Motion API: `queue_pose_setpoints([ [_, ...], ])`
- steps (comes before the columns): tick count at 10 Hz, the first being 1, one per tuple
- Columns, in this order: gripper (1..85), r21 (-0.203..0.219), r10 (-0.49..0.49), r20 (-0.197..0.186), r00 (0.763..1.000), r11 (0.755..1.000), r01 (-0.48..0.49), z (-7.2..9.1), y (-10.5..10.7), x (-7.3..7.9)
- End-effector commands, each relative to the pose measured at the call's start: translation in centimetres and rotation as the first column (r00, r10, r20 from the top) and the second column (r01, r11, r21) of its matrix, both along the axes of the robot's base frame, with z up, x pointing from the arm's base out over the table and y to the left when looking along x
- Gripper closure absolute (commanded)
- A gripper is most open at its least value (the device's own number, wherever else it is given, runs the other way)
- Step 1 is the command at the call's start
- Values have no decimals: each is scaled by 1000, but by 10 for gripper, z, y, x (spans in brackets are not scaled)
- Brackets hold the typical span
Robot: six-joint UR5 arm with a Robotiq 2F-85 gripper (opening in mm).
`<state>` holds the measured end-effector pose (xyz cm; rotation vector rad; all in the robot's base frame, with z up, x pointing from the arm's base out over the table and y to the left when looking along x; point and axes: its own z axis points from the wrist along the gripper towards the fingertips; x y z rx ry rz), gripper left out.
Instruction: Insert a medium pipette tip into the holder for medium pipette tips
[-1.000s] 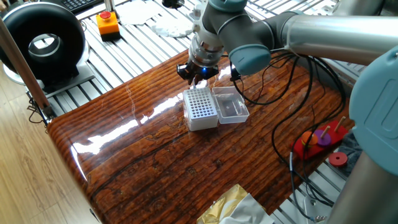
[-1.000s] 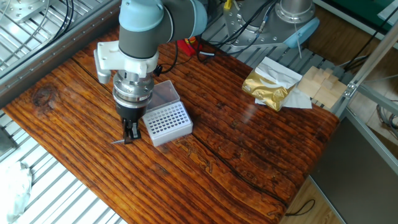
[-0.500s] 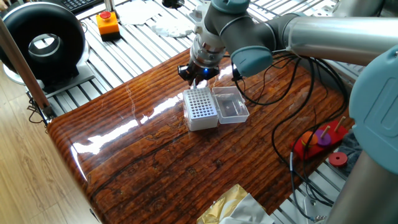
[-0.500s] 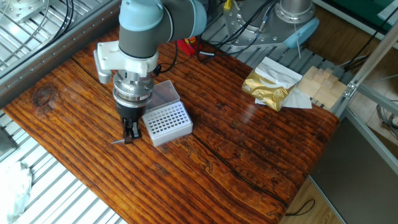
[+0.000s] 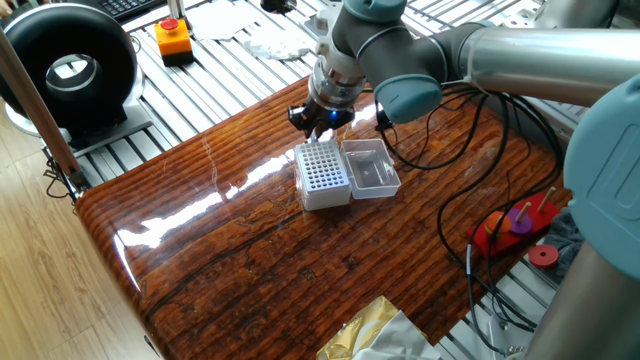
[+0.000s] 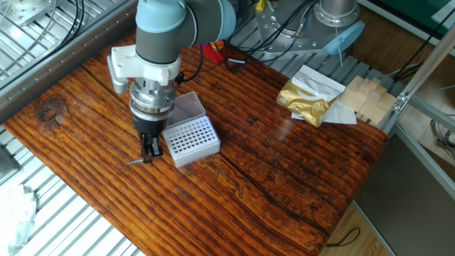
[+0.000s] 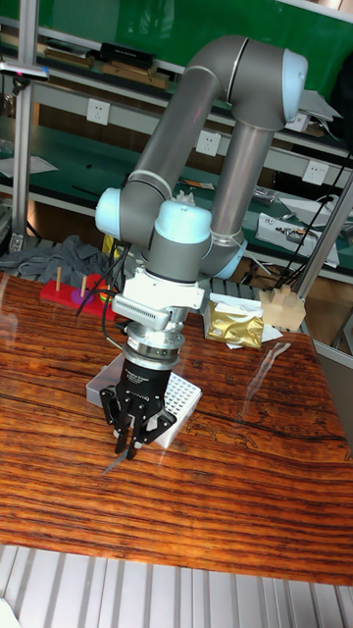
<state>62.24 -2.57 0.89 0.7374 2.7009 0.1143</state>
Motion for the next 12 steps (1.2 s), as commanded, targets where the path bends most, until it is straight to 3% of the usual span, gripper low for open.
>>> queue_pose_setpoints([
  [1, 607, 13, -5, 3, 1000, 1000, 5, 0, -1, -1],
  [12, 607, 4, 11, 22, 1000, 1000, -11, -8, -2, 0],
])
